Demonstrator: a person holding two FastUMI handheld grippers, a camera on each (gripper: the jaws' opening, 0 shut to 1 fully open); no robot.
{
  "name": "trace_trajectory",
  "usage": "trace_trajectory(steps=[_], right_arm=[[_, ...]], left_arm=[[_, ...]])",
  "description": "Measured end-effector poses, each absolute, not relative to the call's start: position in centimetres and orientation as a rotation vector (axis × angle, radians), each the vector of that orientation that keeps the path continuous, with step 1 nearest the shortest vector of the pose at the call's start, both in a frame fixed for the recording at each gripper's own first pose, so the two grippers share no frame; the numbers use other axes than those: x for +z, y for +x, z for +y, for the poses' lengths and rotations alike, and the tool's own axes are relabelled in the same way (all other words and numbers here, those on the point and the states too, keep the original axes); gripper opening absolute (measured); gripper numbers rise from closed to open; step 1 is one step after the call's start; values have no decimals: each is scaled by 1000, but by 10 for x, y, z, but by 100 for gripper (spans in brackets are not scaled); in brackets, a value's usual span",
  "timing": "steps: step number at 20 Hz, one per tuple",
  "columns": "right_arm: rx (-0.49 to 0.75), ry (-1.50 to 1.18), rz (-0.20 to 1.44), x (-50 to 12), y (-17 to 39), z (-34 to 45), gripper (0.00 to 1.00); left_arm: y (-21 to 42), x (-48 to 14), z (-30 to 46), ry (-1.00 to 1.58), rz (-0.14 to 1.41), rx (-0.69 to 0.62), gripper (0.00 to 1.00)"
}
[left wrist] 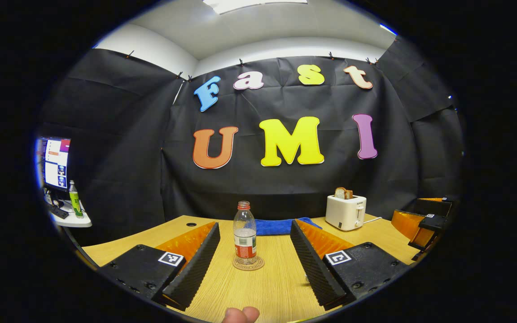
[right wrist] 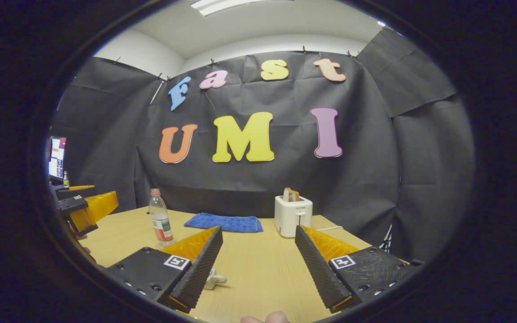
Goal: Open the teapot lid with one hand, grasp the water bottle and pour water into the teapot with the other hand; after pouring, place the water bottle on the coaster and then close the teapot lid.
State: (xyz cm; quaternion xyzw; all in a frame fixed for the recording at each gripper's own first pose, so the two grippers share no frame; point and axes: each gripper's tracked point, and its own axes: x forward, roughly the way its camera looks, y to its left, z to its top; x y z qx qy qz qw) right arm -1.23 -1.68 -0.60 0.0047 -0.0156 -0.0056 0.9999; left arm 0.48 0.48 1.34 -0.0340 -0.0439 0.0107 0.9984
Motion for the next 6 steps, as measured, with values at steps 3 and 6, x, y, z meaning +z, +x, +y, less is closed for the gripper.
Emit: trace_trajectory(steps=[3,6], right_arm=[[-14,-24,-42,1,-16,-12,96],[-15,-42,-41,4,-18,-9,97]], left_arm=[[2,12,4,-58,-80,19,98],[1,14,2,-62,-79,13,98]])
